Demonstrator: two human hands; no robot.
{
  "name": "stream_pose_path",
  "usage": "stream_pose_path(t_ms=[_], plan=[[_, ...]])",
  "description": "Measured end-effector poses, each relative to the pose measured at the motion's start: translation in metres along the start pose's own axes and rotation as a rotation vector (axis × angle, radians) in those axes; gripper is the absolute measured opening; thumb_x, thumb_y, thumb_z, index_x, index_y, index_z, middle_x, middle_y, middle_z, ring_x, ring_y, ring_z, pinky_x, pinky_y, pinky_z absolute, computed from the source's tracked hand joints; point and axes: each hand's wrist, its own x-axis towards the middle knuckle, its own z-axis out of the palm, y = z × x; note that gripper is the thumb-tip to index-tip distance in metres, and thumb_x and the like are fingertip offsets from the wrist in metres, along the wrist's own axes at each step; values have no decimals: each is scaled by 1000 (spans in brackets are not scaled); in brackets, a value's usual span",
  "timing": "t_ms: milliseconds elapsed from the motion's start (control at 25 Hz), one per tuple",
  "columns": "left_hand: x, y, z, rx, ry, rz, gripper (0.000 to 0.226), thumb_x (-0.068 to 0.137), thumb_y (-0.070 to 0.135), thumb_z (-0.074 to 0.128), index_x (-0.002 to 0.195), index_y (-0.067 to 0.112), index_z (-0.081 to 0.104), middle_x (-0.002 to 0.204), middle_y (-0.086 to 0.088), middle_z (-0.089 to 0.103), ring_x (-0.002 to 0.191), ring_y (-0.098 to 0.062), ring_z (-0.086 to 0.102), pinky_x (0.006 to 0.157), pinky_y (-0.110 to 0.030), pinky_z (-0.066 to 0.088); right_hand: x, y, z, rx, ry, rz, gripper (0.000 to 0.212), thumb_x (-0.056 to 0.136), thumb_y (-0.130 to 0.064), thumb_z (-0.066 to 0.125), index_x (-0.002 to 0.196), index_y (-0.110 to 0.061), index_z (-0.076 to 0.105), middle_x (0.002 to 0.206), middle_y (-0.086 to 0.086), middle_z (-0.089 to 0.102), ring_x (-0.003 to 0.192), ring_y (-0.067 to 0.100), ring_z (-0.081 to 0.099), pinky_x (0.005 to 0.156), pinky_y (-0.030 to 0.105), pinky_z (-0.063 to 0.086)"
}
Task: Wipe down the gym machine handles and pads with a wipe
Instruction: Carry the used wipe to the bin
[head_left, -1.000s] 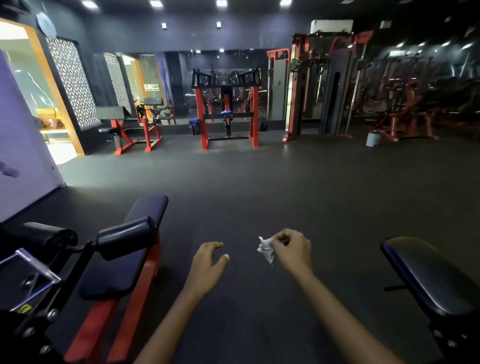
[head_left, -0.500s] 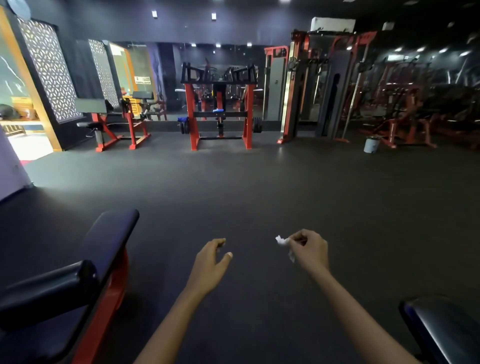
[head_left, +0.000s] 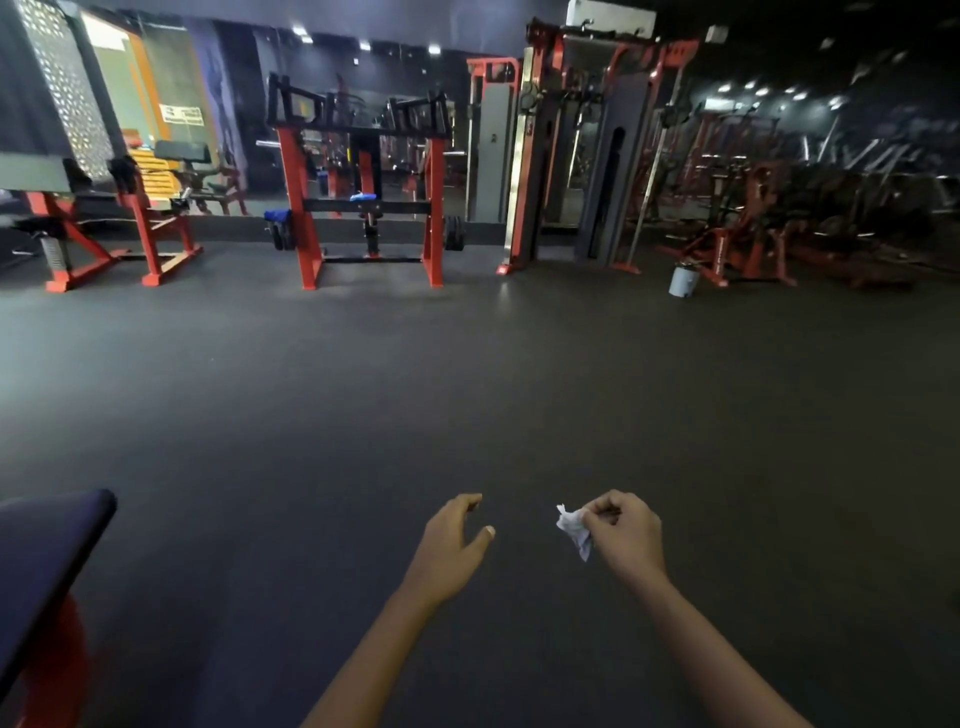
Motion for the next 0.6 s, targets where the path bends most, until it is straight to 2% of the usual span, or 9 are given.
stream_pose_path(t_ms=[160, 320, 400, 480, 600], plan=[[142, 6, -1, 71, -31, 69, 44, 93, 22, 56, 133, 9, 46, 134, -4, 51, 126, -16, 46, 105, -26, 34, 118, -8, 2, 29, 53, 57, 7, 76, -6, 69, 70, -3, 66, 64, 4, 62, 53, 4, 55, 45, 4, 38], [265, 14, 34, 121, -138, 104, 43, 93, 22, 56, 132, 7, 47, 133, -7, 52, 125, -19, 47, 105, -28, 35, 237, 28, 5, 39, 189, 117, 6, 73, -8, 69, 68, -13, 68, 79, 9, 68, 70, 16, 64, 54, 10, 42], [327, 13, 62, 138, -171, 116, 44, 93, 23, 56, 133, 8, 46, 135, -8, 51, 125, -19, 47, 105, -30, 36, 295, 47, 5, 37, 229, 162, 7, 74, -6, 67, 70, -11, 68, 78, 9, 68, 65, 15, 61, 53, 12, 40], [387, 14, 90, 145, -185, 124, 44, 94, 24, 54, 134, 8, 45, 136, -8, 49, 127, -20, 46, 106, -32, 36, 355, 63, 4, 43, 235, 160, 5, 75, -3, 64, 72, -6, 68, 73, 9, 65, 57, 12, 56, 47, 6, 37], [488, 30, 137, 167, -217, 132, 45, 94, 23, 54, 135, 7, 44, 138, -9, 48, 128, -21, 45, 107, -32, 35, 460, 89, -3, -31, 234, 140, 9, 76, -8, 65, 69, -13, 66, 81, 6, 64, 70, 17, 61, 54, 8, 40]])
